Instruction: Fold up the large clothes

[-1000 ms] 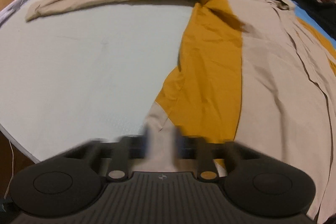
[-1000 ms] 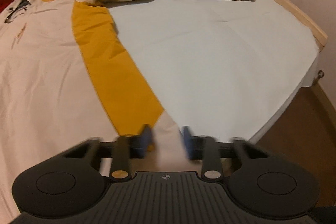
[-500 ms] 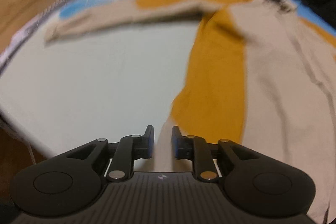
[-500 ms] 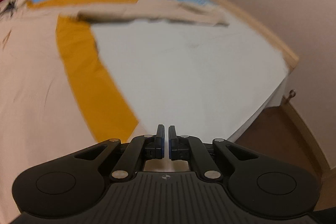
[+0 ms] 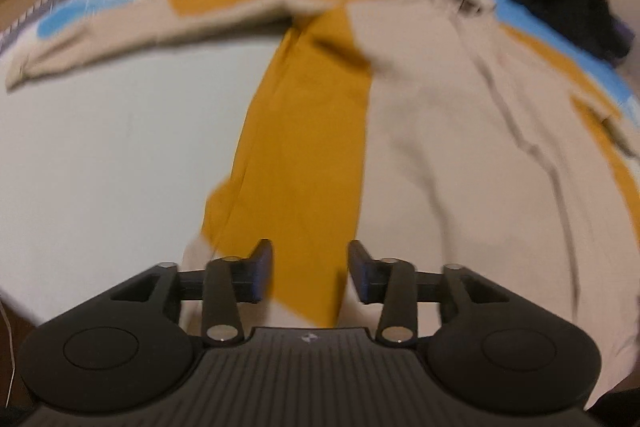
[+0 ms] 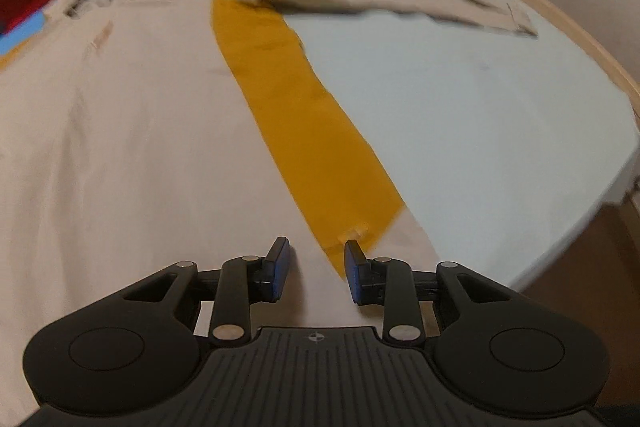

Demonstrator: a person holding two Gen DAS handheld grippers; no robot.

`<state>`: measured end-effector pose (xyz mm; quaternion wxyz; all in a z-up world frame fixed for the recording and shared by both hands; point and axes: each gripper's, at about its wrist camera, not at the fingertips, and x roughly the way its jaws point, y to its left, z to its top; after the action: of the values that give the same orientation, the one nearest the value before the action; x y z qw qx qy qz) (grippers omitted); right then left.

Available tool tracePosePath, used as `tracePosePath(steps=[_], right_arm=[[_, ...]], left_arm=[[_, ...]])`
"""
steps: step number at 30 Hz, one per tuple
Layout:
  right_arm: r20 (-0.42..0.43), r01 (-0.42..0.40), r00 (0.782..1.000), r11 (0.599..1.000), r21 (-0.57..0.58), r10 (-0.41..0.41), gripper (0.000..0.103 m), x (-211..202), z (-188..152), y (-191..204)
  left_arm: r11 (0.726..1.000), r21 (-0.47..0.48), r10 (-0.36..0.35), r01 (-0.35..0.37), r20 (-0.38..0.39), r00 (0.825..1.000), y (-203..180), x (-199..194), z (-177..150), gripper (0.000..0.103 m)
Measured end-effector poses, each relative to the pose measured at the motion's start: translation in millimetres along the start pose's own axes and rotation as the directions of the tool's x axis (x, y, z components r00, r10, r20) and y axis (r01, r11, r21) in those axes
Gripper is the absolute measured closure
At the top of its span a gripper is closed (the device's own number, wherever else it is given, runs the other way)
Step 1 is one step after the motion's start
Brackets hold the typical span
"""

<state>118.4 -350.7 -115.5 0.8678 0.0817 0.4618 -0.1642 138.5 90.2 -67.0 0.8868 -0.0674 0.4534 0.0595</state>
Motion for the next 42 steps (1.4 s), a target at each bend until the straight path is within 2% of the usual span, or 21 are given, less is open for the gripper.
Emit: tracePosePath(steps=[3,6,9,11,14,18,22,25,27,28,29,32,33,35,37,38,40,42], right_arm=[[0.129,-0.019,0.991,0.999,-0.051,0.025,0.072,-18.2,6.0,15.1],[0.241,-0.048,0.968,0.995,-0.092,0.069,0.072,-35.1,15.4,29.4],[0.307,-0.076,0.947,0.993,-0.085,0.099,0.071,-55.3,24.8,38.6],[0.342,-0.098,0.933,0.993,-0.065,0.114,0.071,-67.0,31.7,46.3],[0.401,-0.137,0.903,0.988,-0.073,0.155,0.071,-89.7,39.2,57.7],[0.462,-0.187,0.859,0.975,-0.118,0.221,0.069,-110.5,53.7,77.2],[0.508,-0.237,0.818,0.963,-0.129,0.270,0.060,-127.3,69.2,95.5],[0.552,-0.249,0.781,0.956,-0.154,0.292,0.055,-137.7,86.9,110.4],[0.585,-0.243,0.753,0.953,-0.178,0.301,0.053,-142.7,100.1,121.0],[0.597,-0.251,0.737,0.948,-0.195,0.317,0.051,-145.3,106.7,127.1],[0.600,-0.252,0.730,0.945,-0.209,0.328,0.050,-146.1,112.9,132.9],[0.593,-0.265,0.722,0.934,-0.238,0.356,0.046,-141.8,131.5,148.2],[0.584,-0.274,0.722,0.928,-0.253,0.372,0.045,-138.8,137.0,153.4],[0.569,-0.280,0.725,0.921,-0.272,0.388,0.042,-131.3,145.3,165.0],[0.566,-0.279,0.727,0.921,-0.273,0.388,0.042,-122.2,150.9,175.6],[0.560,-0.290,0.728,0.918,-0.271,0.395,0.042,-115.1,154.6,181.0],[0.545,-0.322,0.730,0.911,-0.258,0.413,0.042,-102.1,157.5,186.6],[0.527,-0.336,0.742,0.911,-0.241,0.413,0.041,-86.7,157.2,191.7]], left_arm=[[1.000,-0.001,0.004,-0.004,0.067,0.998,-5.6,-10.5,7.4,0.045],[1.000,0.007,0.023,-0.024,0.125,0.992,-8.2,-17.6,12.1,0.042],[1.000,0.003,0.026,-0.027,0.191,0.981,-13.2,-27.0,19.8,0.041],[0.999,-0.013,0.032,-0.030,0.234,0.972,-15.7,-35.1,28.8,0.033],[0.998,-0.056,0.039,-0.024,0.290,0.956,-15.2,-52.6,45.0,0.032],[0.997,-0.067,0.055,-0.030,0.409,0.911,-15.1,-82.7,78.5,0.030],[0.997,-0.049,0.071,-0.053,0.498,0.864,-12.4,-99.3,126.8,0.029],[0.998,-0.008,0.060,-0.066,0.542,0.838,-11.1,-99.6,165.8,0.029],[0.996,0.025,0.059,-0.087,0.554,0.830,-12.2,-93.3,187.8,0.029],[0.995,0.036,0.058,-0.093,0.555,0.830,-11.4,-87.9,197.3,0.029],[0.994,0.040,0.060,-0.098,0.552,0.832,-10.3,-80.5,205.3,0.029],[0.993,0.010,0.091,-0.114,0.542,0.836,1.3,-52.4,212.5,0.028],[0.992,-0.005,0.108,-0.123,0.523,0.846,9.8,-37.8,207.9,0.028],[0.988,-0.034,0.150,-0.150,0.429,0.891,22.7,-10.3,207.5,0.028],[0.990,-0.101,0.131,-0.100,0.370,0.920,43.7,9.0,210.1,0.028],[0.988,-0.123,0.128,-0.090,0.351,0.928,52.8,16.2,210.9,0.028],[0.985,-0.138,0.141,-0.100,0.331,0.933,72.1,31.5,210.4,0.029],[0.984,-0.136,0.154,-0.117,0.303,0.940,91.4,49.1,208.2,0.039]])
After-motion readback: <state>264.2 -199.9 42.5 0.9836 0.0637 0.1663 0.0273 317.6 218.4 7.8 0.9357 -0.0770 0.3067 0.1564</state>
